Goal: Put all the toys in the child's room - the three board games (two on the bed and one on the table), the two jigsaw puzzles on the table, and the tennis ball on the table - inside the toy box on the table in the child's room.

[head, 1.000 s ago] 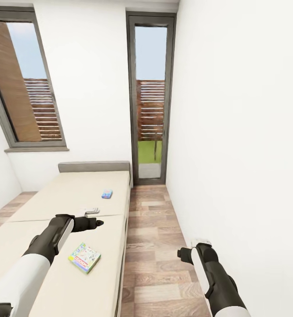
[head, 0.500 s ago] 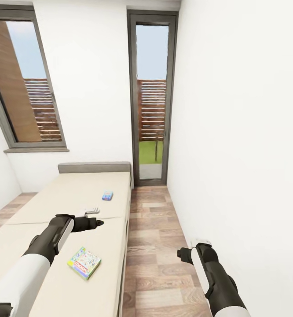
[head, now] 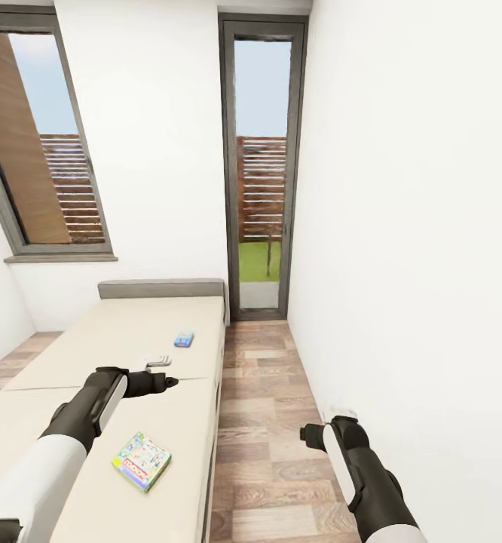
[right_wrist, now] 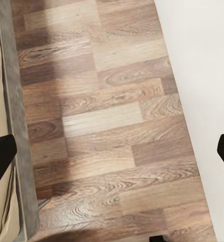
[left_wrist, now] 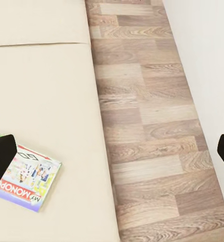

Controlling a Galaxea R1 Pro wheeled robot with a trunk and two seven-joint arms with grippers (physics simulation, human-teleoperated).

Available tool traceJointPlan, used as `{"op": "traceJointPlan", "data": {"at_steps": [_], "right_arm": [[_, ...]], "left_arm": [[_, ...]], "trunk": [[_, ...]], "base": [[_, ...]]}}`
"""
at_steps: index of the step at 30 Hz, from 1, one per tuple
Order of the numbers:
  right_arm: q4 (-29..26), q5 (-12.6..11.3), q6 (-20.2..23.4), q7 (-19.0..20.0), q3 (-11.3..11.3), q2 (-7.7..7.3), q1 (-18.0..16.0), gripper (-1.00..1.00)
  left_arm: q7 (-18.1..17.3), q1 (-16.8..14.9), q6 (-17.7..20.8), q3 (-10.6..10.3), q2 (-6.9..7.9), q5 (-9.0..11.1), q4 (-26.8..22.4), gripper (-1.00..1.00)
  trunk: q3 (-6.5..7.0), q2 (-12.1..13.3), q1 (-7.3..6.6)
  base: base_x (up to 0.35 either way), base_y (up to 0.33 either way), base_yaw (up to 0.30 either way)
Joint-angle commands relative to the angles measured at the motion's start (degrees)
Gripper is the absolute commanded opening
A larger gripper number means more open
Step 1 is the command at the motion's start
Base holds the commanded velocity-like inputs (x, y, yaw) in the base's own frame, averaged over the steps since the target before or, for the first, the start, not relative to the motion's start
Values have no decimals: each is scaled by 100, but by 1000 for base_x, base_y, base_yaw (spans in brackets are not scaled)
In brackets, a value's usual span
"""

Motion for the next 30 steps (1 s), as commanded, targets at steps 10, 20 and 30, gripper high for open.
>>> {"op": "traceJointPlan", "data": {"at_steps": [10,20,30], "right_arm": [[-5,-63,-54,-47,22,4,-5,100],[-1,-63,-61,-47,22,4,-5,100],[3,-63,-62,-47,22,4,-5,100]], "left_arm": [[-2,-5,39,2,1,28,-5,100],[-2,-5,39,2,1,26,-5,100],[-4,-5,39,1,1,26,-5,100]], "trunk": [[-30,-12,4],[-34,-12,4],[-34,-12,4]], "base": [[77,5,103],[109,43,15],[112,2,0]]}}
